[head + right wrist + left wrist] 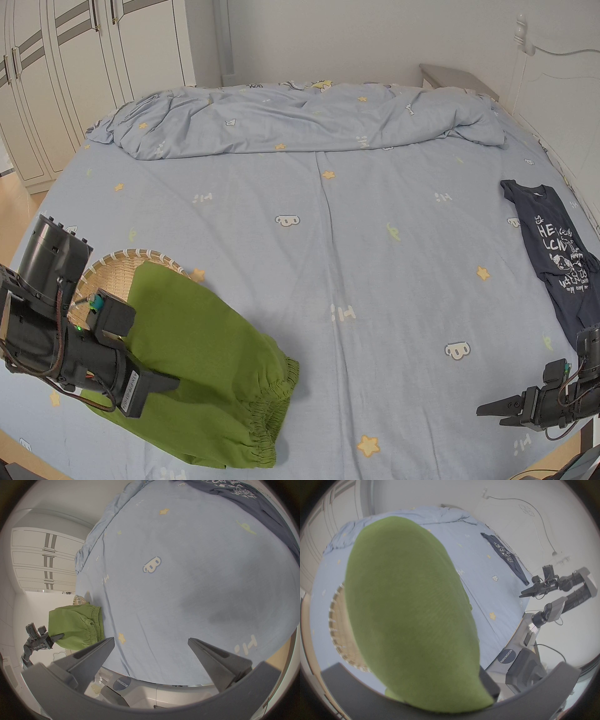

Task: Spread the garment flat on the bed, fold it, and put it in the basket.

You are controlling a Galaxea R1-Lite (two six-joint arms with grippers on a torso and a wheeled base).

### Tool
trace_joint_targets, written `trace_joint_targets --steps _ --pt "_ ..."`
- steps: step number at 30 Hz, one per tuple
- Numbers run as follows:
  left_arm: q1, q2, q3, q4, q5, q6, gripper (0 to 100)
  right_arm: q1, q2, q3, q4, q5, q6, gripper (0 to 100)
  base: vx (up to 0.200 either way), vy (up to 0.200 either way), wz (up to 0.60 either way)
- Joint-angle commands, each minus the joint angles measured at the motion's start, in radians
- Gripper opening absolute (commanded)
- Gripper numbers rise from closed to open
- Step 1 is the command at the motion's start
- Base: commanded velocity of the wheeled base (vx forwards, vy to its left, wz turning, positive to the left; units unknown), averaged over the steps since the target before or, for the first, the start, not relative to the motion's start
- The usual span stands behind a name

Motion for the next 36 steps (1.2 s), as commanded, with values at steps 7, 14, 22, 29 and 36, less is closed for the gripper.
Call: trace_joint_targets --steps 7,14,22,29,36 --pt "0.077 -0.256 -0.072 -0.011 0.028 0.047 0 0.001 0.002 0.002 0.0 0.001 -0.002 100 0.0 0.0 0.0" --pt "0.195 -0.369 -0.098 -0.08 0.032 0.043 0 0.001 -0.002 0.0 0.0 -0.001 -0.002 100 0.0 0.0 0.0" --pt "0.434 -0.13 -0.078 -0.309 -0.075 0.004 0 0.001 -0.004 0.002 0.0 -0.002 -0.002 100 0.0 0.0 0.0" --pt "0.637 0.22 -0.119 -0.491 -0.319 -0.085 0 -0.002 -0.005 0.0 0.0 -0.005 -0.004 100 0.0 0.0 0.0" --pt "0.755 0.462 -0.213 -0.493 -0.345 -0.197 0 -0.002 -0.005 0.0 0.0 -0.005 -0.004 100 0.0 0.0 0.0"
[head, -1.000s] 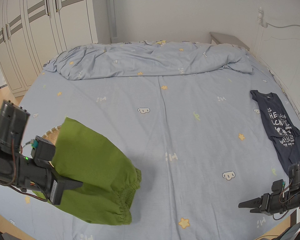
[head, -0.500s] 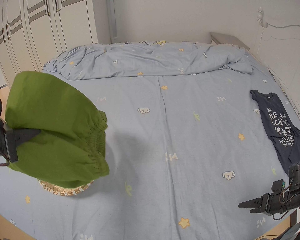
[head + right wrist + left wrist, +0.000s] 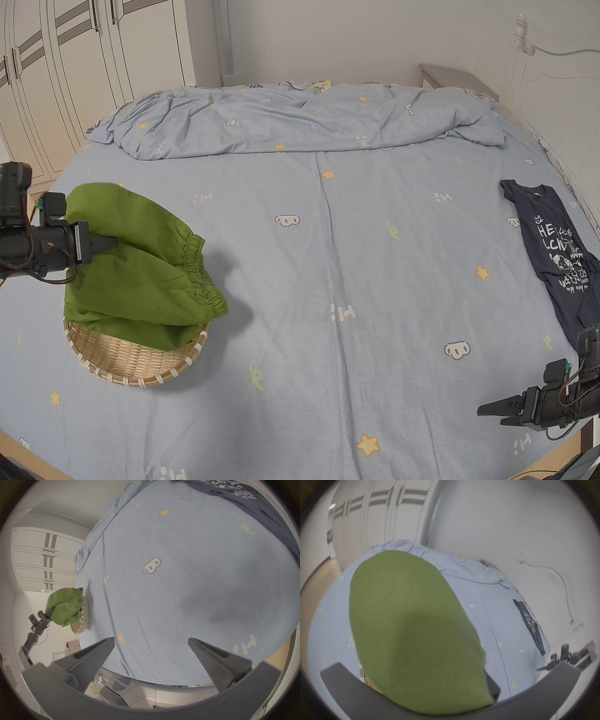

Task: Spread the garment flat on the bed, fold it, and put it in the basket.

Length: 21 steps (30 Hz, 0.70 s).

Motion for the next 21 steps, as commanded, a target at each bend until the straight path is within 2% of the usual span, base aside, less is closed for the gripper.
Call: trace_joint_targets --steps 1,6,18,19,21 --pt "0.152 0.306 -0.081 -0.045 -0.062 -0.096 0 -0.001 -0.001 -0.001 -0.001 -0.001 -0.001 100 0.0 0.0 0.0" --pt "0.231 0.382 -0.053 -0.038 -0.063 -0.096 0 0.007 -0.011 0.001 -0.001 -0.001 0.001 100 0.0 0.0 0.0" --pt "0.238 0.376 -0.026 -0.015 -0.055 -0.085 0 0.01 -0.031 0.001 0.003 0.001 0.003 100 0.0 0.0 0.0" --pt "0.238 0.365 -0.021 -0.012 -0.057 -0.078 100 0.011 -0.031 0.001 0.003 0.001 0.003 100 0.0 0.0 0.0" --pt "0.233 0.341 -0.007 -0.006 -0.055 -0.061 100 0.01 -0.031 0.001 0.003 0.001 0.003 100 0.0 0.0 0.0"
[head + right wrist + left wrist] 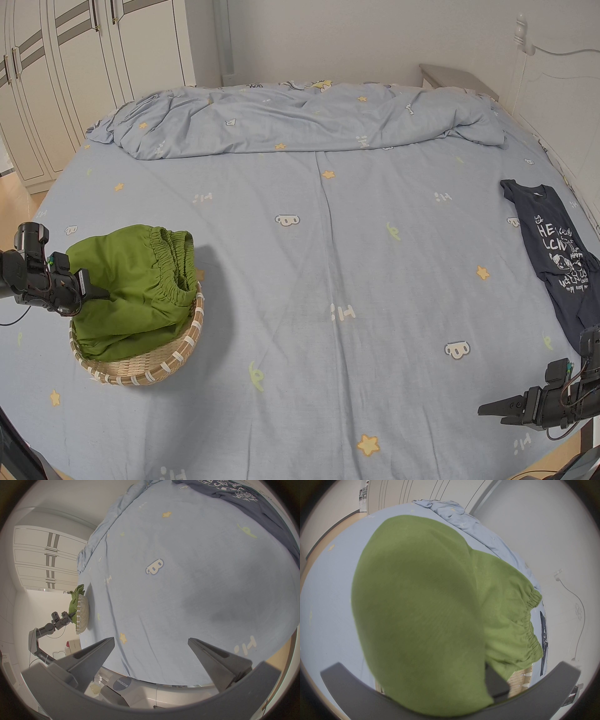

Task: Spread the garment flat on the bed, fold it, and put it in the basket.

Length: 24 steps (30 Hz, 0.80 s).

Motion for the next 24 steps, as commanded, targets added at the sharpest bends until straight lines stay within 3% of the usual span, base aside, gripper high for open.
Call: trace_joint_targets --steps 1,9,19,23,24 --pt "-0.008 -0.047 0.022 0.008 0.001 0.02 100 0.0 -0.003 0.0 0.0 0.001 0.0 100 0.0 0.0 0.0" --pt "-0.038 -0.286 0.09 0.008 0.001 0.029 100 0.0 -0.004 0.001 -0.002 0.001 -0.001 100 0.0 0.0 0.0" --pt "-0.018 -0.524 0.168 0.006 0.003 0.133 100 0.0 -0.052 0.003 0.0 -0.006 -0.009 100 0.0 0.0 0.0" --pt "-0.058 -0.737 0.274 0.006 -0.008 0.165 100 0.002 -0.267 -0.005 0.011 -0.047 -0.05 100 0.0 0.0 0.0" --pt "-0.09 -0.811 0.315 0.006 -0.008 0.167 100 0.0 -0.331 -0.015 0.024 -0.048 -0.095 100 0.0 0.0 0.0"
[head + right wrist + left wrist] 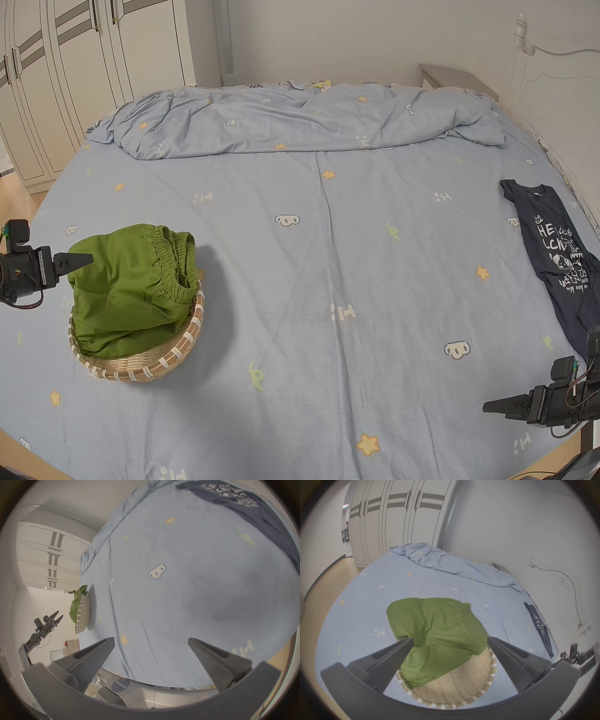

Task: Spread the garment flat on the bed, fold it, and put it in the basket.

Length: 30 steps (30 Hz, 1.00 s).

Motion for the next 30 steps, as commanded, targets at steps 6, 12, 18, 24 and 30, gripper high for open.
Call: trace_joint_targets --steps 6,12,18,24,30 --pt "-0.212 -0.758 0.361 0.014 -0.013 0.019 100 -0.043 -0.62 -0.025 0.069 -0.031 -0.387 100 0.0 0.0 0.0" --pt "-0.322 -1.189 0.436 0.288 -0.013 0.023 100 -0.049 -0.879 -0.114 0.29 -0.031 -0.414 100 0.0 0.0 0.0" --pt "-0.33 -1.396 0.465 0.456 -0.013 0.025 100 -0.082 -1.022 -0.123 0.45 -0.039 -0.433 100 0.0 0.0 0.0" --pt "-0.339 -1.411 0.586 0.454 -0.019 0.084 100 -0.081 -1.023 -0.043 0.44 -0.142 -0.492 100 0.0 0.0 0.0" --pt "-0.339 -1.411 0.672 0.439 -0.008 0.226 100 -0.082 -1.023 0.041 0.41 -0.231 -0.532 100 0.0 0.0 0.0"
